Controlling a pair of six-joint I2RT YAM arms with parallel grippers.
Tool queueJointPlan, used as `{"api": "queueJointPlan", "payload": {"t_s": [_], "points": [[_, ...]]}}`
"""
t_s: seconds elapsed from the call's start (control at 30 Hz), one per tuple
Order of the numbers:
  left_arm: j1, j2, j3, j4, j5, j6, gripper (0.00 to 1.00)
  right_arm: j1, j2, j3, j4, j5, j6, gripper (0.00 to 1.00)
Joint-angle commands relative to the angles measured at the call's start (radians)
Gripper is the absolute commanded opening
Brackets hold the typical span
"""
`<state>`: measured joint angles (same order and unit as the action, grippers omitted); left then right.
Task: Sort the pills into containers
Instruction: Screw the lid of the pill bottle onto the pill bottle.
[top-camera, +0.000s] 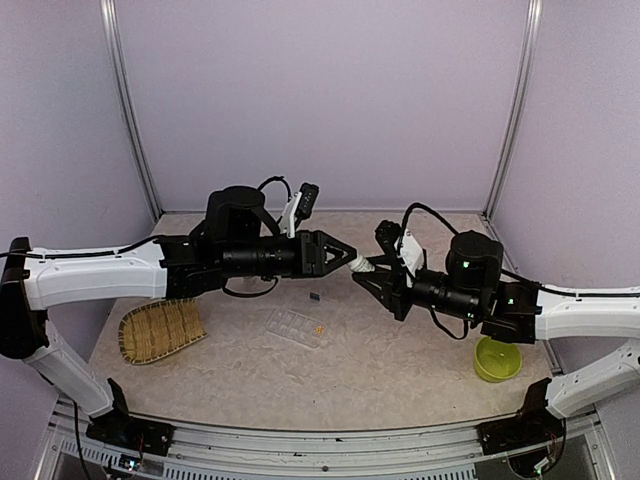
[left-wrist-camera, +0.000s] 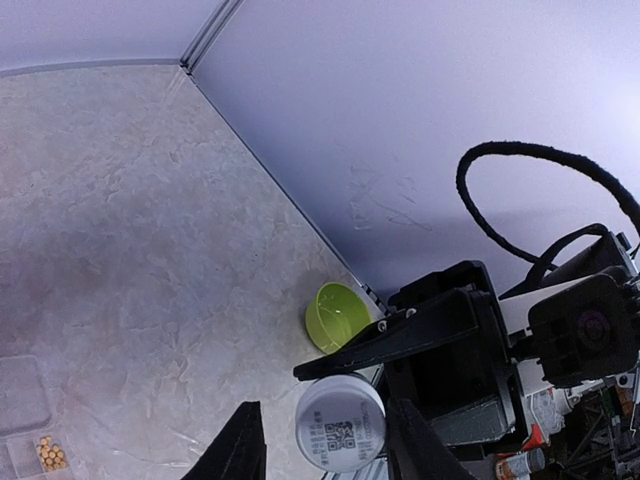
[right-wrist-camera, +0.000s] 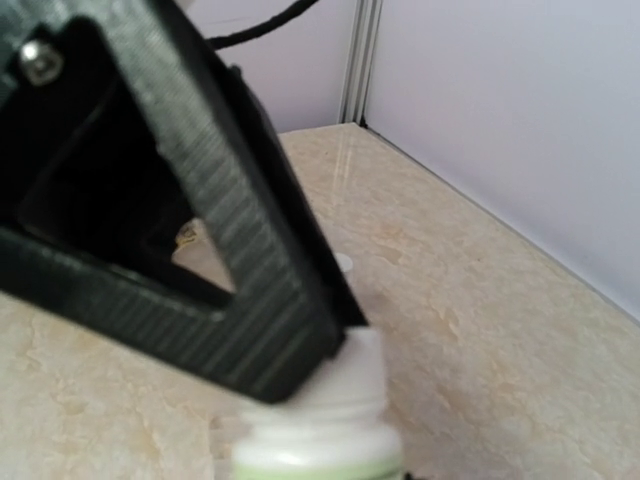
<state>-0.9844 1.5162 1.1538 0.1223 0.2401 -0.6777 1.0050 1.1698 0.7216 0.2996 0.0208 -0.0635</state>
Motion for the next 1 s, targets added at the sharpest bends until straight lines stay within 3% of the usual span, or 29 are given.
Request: {"api": "queueJointPlan", "payload": {"t_s": [0.0,0.33,0.7,0.83,0.97], "points": [[0.010,0.009,0.026,0.032,0.024,0.007,0.39,0.008,0.008,0.019,0.004,-0.007,-0.010,0.01],[0.010,0.018,0.022,0.054,0.066,0.008,0.31,0.007,0.019,0.022,0.004,-0.012,-0.006,0.01],[0.007,0.011,-0.002,0.092,0.104,0.030,0.09,0.008,0.015,0.017,0.018,-0.021,0.017,0.01],[0.002,0.006,-0.016,0.109,0.123,0.056,0.00,0.005,0.006,0.015,0.027,-0.065,0.050,0.01],[-0.003,-0.004,-0.035,0.131,0.153,0.093,0.00,-0.012,-0.009,0.018,0.029,-0.157,0.100,0.01]]}}
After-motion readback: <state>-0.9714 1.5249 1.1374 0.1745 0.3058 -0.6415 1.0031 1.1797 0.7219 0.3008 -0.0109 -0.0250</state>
